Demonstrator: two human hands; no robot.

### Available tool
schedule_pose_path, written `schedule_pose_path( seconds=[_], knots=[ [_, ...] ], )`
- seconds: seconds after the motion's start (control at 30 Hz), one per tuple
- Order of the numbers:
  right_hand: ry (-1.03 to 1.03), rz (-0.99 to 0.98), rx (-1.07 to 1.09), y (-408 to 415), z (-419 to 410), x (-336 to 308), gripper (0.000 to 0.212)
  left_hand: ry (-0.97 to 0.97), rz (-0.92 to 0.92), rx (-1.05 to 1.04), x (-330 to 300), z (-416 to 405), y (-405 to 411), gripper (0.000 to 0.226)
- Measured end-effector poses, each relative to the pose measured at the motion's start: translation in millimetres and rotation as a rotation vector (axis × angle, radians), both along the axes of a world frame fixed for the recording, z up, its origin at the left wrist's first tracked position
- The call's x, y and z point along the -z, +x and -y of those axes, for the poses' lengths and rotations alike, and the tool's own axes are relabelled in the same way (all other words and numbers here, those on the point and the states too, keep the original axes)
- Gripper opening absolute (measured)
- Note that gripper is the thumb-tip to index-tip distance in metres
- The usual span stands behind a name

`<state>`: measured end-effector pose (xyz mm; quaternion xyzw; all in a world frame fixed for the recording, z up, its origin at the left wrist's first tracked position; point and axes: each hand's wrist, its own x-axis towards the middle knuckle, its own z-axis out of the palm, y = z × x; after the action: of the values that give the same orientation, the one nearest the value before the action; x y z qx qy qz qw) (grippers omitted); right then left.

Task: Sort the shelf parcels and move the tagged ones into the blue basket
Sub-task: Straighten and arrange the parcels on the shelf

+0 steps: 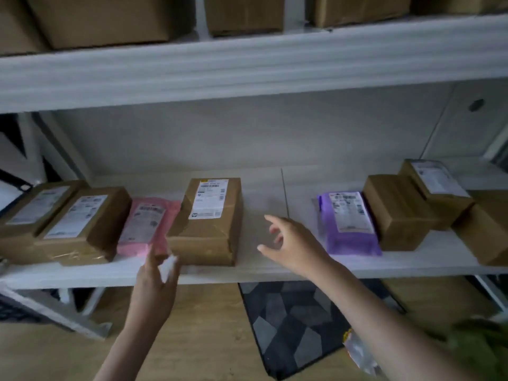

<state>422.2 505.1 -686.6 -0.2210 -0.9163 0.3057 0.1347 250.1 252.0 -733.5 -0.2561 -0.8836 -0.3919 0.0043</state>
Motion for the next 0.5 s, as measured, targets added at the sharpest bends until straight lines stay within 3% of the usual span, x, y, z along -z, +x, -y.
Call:
schedule_pose_path(
  seconds=[0.07,0.17,0.3,0.4,0.5],
  knots=[
    [0.055,-0.218,0.063,41.6,-21.5,3.8,0.054,0.108,-0.078,-0.095,-2.1,-3.8,29.1,0.053],
    [0.175,-0.397,0.205,99.7,-57.1,23.5,0.039,0.201,-0.201,-0.081,-10.3,-32.7,77.4,0.043],
    [0.254,-0.333,0.359,153.4,-87.0,37.2,0.040,0.130,-0.200,0.234,-20.4,-111.3,127.5,0.042],
    [0.204,-0.219,0.327,172.8,-94.3,36.6,0.039,0.032,-0.085,0.373,-24.9,-176.4,154.5,0.067],
    [0.110,-0.157,0.256,176.2,-101.0,38.8,0.035,-0.074,0.052,0.382,-22.2,-224.6,167.4,0.095]
  ],
)
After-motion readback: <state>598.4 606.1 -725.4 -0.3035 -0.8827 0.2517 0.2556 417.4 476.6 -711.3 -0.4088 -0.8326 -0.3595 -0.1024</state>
